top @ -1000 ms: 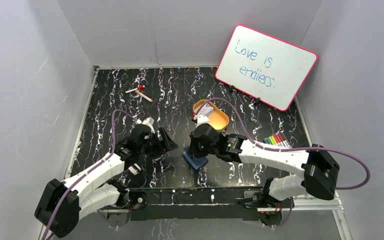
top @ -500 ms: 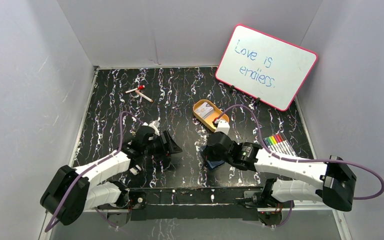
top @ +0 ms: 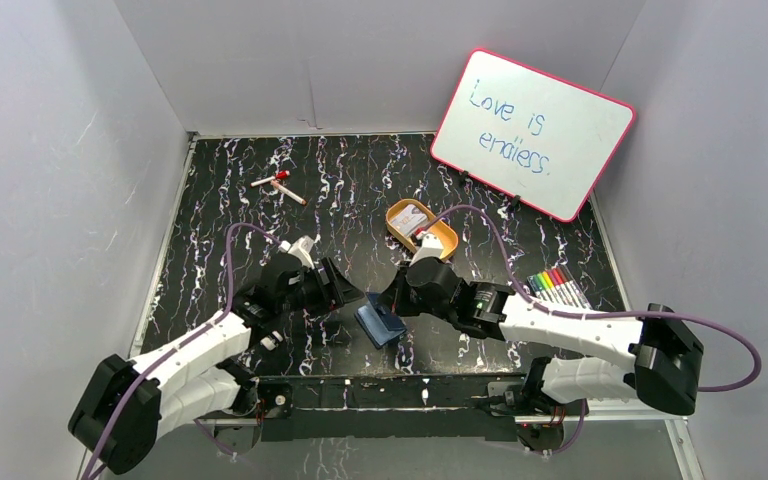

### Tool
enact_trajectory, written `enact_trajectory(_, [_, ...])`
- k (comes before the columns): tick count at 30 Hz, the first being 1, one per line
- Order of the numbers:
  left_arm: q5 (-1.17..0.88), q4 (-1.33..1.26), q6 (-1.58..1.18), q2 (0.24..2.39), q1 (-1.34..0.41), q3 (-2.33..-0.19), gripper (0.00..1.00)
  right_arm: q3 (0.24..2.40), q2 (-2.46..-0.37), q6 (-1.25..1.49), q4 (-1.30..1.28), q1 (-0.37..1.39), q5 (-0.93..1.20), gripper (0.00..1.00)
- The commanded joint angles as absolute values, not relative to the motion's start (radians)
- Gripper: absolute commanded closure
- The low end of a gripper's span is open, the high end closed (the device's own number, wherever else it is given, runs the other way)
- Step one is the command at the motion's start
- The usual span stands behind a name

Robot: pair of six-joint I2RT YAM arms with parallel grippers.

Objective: Put the credit cards into the card holder
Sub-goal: Open the card holder at the center of the board.

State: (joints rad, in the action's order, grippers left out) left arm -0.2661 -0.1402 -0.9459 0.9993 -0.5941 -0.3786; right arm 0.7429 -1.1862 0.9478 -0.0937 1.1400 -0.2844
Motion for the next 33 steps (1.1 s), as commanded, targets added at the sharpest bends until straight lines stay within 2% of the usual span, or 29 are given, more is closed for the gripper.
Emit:
enact_trajectory(1, [-0.267,-0.138,-0.950,0.994,-0.599,-0.370,0.34,0.779,-1.151,1.006,-0.123,1.144,-0.351,1.00])
enact_trajectory(5, [-0.308,-0.200,-0.956,1.045,-0.600,-0.363,0.41,0.742,-1.083,1.063,-0.259,1.144,-0.439,1.00])
enact_trajectory(12, [-0.356,-0.310,-0.966,1.141,-0.610,-0.358,0.62,0.683,-1.027,1.124,-0.345,1.144,-0.500,1.00])
enact_trajectory(21, [-0.338,-0.376,-0.951,1.256,-0.707,-0.422,0.69,0.653,-1.027,1.183,-0.431,1.144,-0.555,1.00])
enact_trajectory(23, [-0.325,-0.377,-0.947,1.296,-0.728,-0.440,0.74,0.644,-1.021,1.187,-0.430,1.144,-0.556,1.00])
enact_trajectory(26, [-0.315,-0.391,-0.941,1.351,-0.745,-0.461,0.77,0.642,-1.013,1.187,-0.439,1.144,-0.561,1.00])
enact_trajectory(33, [-0.306,-0.438,-0.924,1.490,-0.776,-0.513,0.83,0.653,-0.996,1.086,-0.430,1.144,-0.519,1.00])
